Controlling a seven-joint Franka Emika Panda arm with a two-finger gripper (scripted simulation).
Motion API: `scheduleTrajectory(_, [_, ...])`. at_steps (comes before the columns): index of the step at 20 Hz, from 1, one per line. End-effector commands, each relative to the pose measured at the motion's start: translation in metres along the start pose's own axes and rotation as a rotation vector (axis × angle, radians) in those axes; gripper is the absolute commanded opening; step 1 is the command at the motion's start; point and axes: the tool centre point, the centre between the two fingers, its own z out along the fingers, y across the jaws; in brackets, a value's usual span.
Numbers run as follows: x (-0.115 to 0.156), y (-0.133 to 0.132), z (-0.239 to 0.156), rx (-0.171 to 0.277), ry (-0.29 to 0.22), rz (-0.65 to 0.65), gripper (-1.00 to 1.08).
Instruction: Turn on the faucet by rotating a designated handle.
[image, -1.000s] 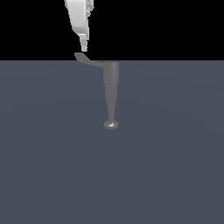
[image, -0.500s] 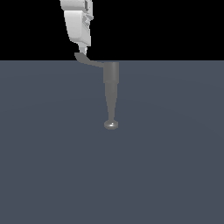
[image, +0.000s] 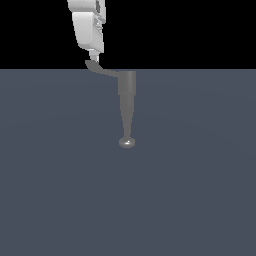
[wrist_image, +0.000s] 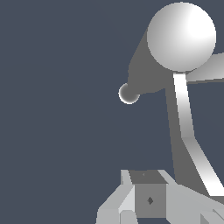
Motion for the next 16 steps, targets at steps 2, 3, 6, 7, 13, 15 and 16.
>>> scheduleTrajectory(2, [0.0,0.009,0.0,0.0,0.0,0.0,-1.0])
scheduleTrajectory(3, [0.0,0.012,0.0,0.0,0.0,0.0,-1.0])
scheduleTrajectory(6, [0.0,0.02,0.0,0.0,0.0,0.0,-1.0])
scheduleTrajectory(7, [0.0,0.023,0.0,0.0,0.0,0.0,-1.0])
scheduleTrajectory(13, [0.001,0.04,0.0,0.001,0.0,0.001,-1.0])
scheduleTrajectory(15, [0.001,0.046,0.0,0.001,0.0,0.001,-1.0])
scheduleTrajectory(16, [0.001,0.049,0.0,0.001,0.0,0.001,-1.0])
